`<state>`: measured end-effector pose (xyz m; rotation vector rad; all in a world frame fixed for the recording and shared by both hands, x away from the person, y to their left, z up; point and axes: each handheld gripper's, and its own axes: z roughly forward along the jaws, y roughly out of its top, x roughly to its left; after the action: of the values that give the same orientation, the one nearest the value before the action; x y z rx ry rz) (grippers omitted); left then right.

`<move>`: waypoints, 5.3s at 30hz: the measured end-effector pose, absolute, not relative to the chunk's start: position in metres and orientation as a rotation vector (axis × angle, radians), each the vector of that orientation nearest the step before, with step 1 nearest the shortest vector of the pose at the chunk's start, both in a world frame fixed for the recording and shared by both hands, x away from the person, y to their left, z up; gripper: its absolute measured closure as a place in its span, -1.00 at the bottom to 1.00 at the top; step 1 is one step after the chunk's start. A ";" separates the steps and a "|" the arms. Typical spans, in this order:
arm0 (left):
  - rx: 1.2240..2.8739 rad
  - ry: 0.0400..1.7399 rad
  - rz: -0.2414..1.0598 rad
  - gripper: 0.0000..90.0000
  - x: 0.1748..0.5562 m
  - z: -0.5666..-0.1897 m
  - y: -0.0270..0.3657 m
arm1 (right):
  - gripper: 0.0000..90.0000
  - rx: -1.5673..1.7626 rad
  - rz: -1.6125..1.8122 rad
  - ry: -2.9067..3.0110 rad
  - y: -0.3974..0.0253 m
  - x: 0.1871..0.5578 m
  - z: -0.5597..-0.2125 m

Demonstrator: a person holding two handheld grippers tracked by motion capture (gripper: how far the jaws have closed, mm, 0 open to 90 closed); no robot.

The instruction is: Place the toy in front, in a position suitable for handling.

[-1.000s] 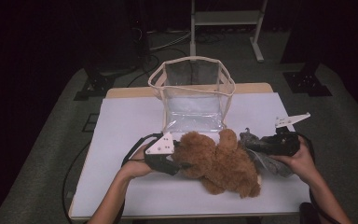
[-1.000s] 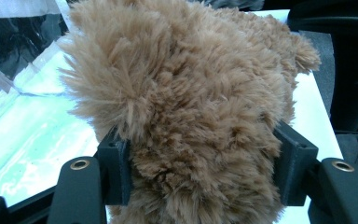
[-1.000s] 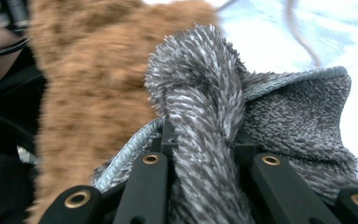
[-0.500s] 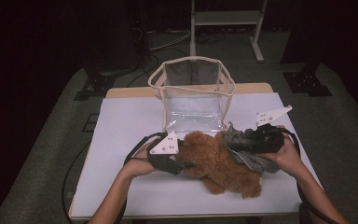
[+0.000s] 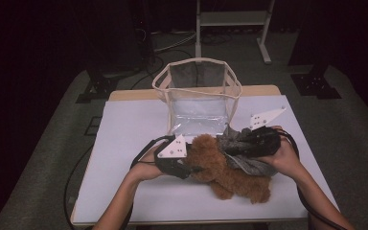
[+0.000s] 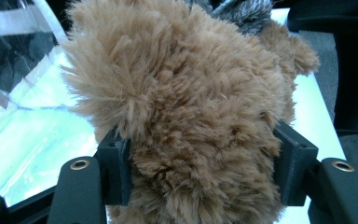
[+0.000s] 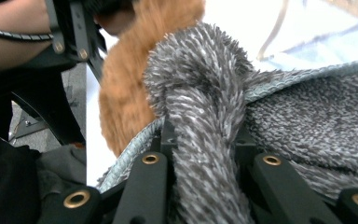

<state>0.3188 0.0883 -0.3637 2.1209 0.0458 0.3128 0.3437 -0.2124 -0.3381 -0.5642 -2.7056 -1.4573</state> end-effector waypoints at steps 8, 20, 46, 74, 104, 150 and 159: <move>2.097 0.093 0.279 -0.20 0.321 -0.371 0.093 | 0.63 -0.632 -1.457 -2.652 -0.237 0.337 -0.361; 2.077 0.090 0.271 -0.20 0.323 -0.370 0.093 | 0.62 -0.631 -1.538 -2.668 -0.239 0.331 -0.345; 2.055 0.111 0.266 -0.11 0.325 -0.362 0.098 | 0.62 -0.583 -1.468 -2.638 -0.205 0.349 -0.354; 2.028 0.308 0.128 -0.81 0.340 -0.422 0.123 | 0.67 -0.673 -1.374 -2.716 -0.216 0.342 -0.383; 2.033 0.029 0.385 -0.20 0.329 -0.295 0.115 | 0.66 -0.527 -1.792 -2.473 -0.208 0.340 -0.331; 2.036 0.012 0.264 -0.58 0.337 -0.298 0.026 | 0.65 -0.436 -1.374 -2.884 -0.228 0.340 -0.233; 2.042 -0.050 0.346 -0.23 0.323 -0.290 0.022 | 0.64 -0.369 -1.369 -2.906 -0.214 0.338 -0.218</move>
<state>0.3233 0.0225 -0.2898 2.0425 -0.0500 0.3464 0.3382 -0.2143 -0.2185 -0.3694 -2.9064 -1.3686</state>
